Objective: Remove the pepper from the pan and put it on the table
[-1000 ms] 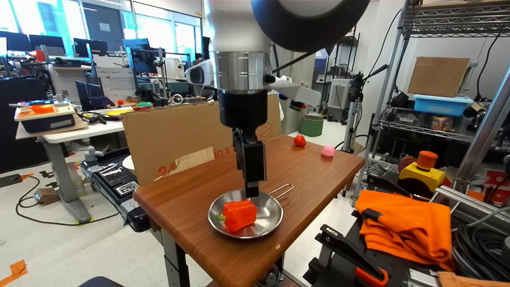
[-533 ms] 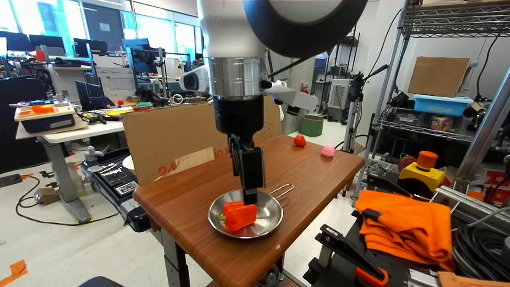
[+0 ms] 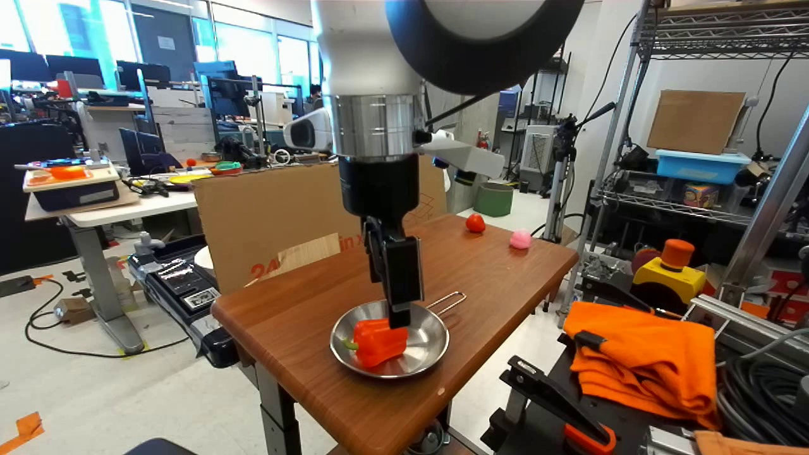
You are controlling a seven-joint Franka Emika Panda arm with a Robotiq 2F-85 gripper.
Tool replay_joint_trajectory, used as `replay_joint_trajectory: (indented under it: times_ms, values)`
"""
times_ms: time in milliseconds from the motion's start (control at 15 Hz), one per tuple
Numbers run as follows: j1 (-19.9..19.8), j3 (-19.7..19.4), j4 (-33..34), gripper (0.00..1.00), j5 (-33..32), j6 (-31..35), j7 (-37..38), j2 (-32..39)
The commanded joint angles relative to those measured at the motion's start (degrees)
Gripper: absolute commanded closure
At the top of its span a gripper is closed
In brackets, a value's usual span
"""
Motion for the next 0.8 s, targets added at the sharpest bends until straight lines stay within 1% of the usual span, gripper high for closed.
replay_joint_trajectory:
  times_ms: [0, 67, 467, 733]
  values:
    - [0.0, 0.4, 1.6, 0.00, 0.0, -1.9, -1.4, 0.9]
    - [0.4, -0.1, 1.7, 0.00, -0.9, -1.8, -0.8, 1.1]
    - [0.2, -0.3, 1.9, 0.00, -2.0, -1.4, -1.6, 1.7]
    - [-1.1, 0.8, 3.0, 0.00, -0.5, -1.9, -5.0, 3.3]
